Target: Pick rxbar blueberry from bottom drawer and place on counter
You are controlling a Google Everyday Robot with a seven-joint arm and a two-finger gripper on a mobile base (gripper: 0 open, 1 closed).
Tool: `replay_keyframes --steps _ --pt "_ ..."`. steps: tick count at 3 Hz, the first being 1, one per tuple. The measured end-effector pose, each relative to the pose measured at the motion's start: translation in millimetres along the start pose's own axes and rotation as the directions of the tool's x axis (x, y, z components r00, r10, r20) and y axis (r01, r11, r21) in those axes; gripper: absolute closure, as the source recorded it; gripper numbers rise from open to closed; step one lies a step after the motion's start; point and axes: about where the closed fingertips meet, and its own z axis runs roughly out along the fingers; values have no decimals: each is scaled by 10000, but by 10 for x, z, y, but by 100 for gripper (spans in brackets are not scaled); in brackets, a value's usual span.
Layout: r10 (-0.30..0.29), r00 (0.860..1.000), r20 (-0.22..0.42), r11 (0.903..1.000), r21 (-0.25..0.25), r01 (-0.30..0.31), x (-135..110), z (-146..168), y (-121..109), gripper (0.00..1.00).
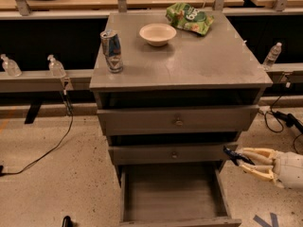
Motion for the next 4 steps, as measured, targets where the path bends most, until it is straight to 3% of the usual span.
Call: replay_keyframes --steps 2,3,4 --pt "47 9998 169 10000 0 -47 -44 14 -55 100" --pt "85 9952 972 10000 -13 -84 -335 2 -392 100" --pt "217 9937 1098 9992 -367 -177 -759 -6 -828 100"
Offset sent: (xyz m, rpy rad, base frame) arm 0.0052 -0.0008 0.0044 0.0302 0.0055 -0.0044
